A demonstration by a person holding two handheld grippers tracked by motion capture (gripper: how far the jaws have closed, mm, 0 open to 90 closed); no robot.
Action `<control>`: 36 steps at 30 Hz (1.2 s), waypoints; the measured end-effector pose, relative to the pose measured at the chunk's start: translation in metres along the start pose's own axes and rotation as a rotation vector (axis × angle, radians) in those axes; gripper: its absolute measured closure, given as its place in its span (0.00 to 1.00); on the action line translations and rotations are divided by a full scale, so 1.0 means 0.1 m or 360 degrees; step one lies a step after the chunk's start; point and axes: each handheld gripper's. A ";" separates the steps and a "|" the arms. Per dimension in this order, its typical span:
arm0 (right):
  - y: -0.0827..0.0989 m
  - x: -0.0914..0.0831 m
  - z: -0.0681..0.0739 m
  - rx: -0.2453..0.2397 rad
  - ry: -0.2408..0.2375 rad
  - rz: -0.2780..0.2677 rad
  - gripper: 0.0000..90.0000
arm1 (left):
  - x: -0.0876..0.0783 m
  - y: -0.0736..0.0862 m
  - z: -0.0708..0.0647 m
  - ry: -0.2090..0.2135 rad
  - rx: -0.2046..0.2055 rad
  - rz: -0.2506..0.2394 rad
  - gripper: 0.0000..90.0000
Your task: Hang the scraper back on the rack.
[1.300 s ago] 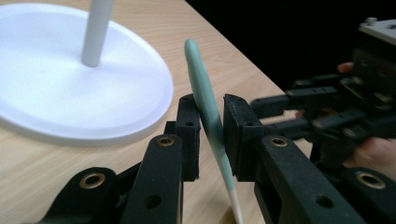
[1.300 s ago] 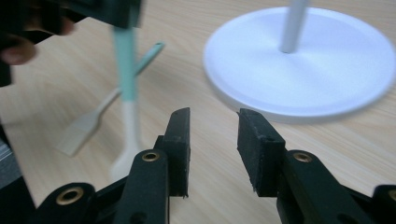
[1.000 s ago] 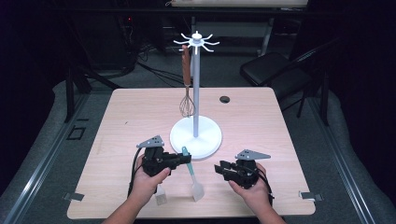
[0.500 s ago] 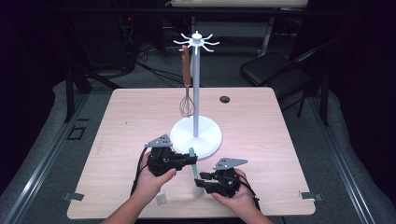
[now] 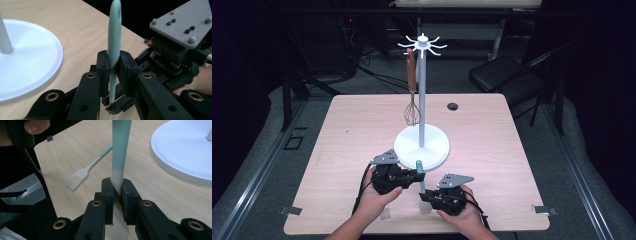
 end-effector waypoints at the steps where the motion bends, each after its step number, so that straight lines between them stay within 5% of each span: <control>1: 0.00 0.00 0.00 -0.0002 -0.0003 -0.0004 0.92 | 0.00 0.02 0.00 0.0011 -0.0016 -0.0003 0.88; 12: 0.00 -0.02 -0.02 0.0021 -0.0053 0.0000 0.93 | 0.02 0.06 0.01 0.0083 -0.0026 0.0040 0.90; 26: -0.10 -0.18 -0.09 0.0122 -0.0079 -0.0151 0.85 | -0.04 -0.17 -0.04 0.0063 0.0074 0.0075 0.93; 36: -0.09 -0.31 -0.15 0.0072 -0.0002 -0.0200 0.72 | -0.15 -0.48 0.03 0.0026 0.0158 0.0110 0.93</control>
Point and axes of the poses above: each handheld gripper's, and its own axes: x roughly forward along the jaws, y roughly out of its underside, z roughly to its left, and after that the axes turned 2 degrees about y, right-handed
